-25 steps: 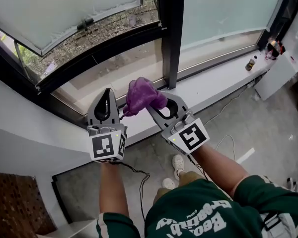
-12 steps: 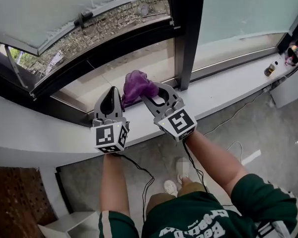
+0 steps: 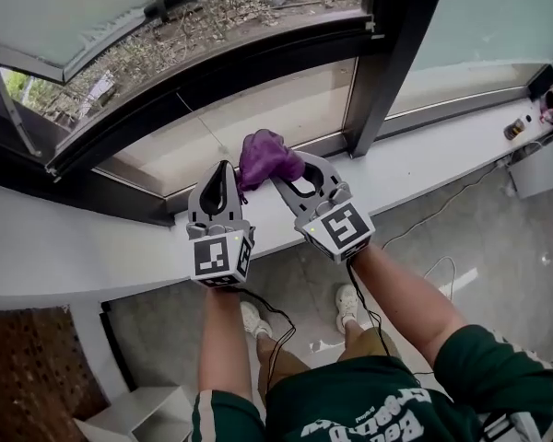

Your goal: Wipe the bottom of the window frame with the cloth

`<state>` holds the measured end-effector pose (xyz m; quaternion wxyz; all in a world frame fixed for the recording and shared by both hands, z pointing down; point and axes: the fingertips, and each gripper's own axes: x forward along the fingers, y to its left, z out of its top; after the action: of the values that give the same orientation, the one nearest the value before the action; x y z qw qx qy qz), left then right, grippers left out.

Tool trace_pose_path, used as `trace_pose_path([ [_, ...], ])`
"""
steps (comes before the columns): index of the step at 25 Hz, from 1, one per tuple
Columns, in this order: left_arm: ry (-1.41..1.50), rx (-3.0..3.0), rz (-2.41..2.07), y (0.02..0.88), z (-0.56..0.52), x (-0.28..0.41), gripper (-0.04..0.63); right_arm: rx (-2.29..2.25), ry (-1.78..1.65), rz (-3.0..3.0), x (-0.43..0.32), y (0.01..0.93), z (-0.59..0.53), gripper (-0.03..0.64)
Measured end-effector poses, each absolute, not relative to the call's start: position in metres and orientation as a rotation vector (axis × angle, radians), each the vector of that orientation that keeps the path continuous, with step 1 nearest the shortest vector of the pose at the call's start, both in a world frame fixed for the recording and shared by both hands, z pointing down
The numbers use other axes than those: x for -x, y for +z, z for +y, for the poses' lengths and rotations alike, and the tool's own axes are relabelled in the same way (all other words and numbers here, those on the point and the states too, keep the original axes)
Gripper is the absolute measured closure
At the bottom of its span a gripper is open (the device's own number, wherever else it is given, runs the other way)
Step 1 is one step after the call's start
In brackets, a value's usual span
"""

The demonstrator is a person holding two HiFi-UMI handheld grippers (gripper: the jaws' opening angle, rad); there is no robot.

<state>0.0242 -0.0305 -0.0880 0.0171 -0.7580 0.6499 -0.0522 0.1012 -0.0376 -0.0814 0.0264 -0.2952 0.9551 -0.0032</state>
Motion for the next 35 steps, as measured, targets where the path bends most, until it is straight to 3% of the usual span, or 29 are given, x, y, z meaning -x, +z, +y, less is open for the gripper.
trace_pose_path([
  [8, -0.204, 2.441, 1.897, -0.021, -0.024, 0.083, 0.589, 1.062, -0.04, 2.893, 0.014, -0.027, -0.037, 0.526],
  [21, -0.317, 2.474, 2.086, 0.204, 0.005, 0.275, 0.589, 0.902, -0.337, 3.01, 0.217, 0.197, -0.014, 0.525],
  [26, -0.333, 2.433, 2.188, 0.275, 0.007, 0.32, 0.589, 0.775, -0.412, 3.117, 0.271, 0.288, -0.001, 0.525],
  [35, -0.332, 2.366, 2.321, 0.344, 0.016, 0.366, 0.589, 0.673, -0.441, 3.166, 0.325, 0.36, -0.007, 0.525],
])
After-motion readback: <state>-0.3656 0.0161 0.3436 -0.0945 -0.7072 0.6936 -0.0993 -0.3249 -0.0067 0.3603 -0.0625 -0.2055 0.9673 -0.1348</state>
